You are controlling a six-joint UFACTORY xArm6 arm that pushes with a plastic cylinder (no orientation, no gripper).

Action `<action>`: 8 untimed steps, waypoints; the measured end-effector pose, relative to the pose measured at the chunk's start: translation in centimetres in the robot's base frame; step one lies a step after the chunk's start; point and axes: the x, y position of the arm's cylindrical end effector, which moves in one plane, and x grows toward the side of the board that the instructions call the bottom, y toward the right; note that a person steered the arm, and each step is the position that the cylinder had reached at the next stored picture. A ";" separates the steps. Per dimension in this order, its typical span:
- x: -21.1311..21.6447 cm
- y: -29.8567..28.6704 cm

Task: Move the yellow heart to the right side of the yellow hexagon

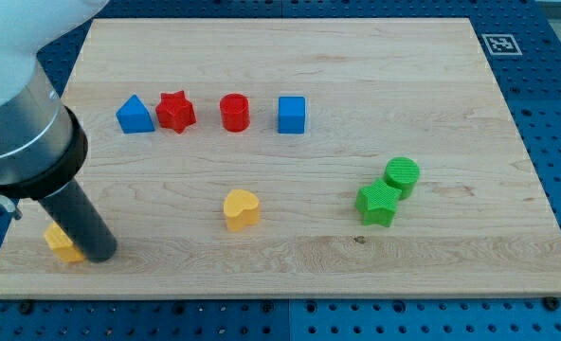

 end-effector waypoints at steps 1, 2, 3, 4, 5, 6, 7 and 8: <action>1.0 5.5; 1.3 11.1; -1.6 14.0; -5.3 15.3; -5.9 17.9; -7.7 21.0; -9.1 20.5; -9.1 16.7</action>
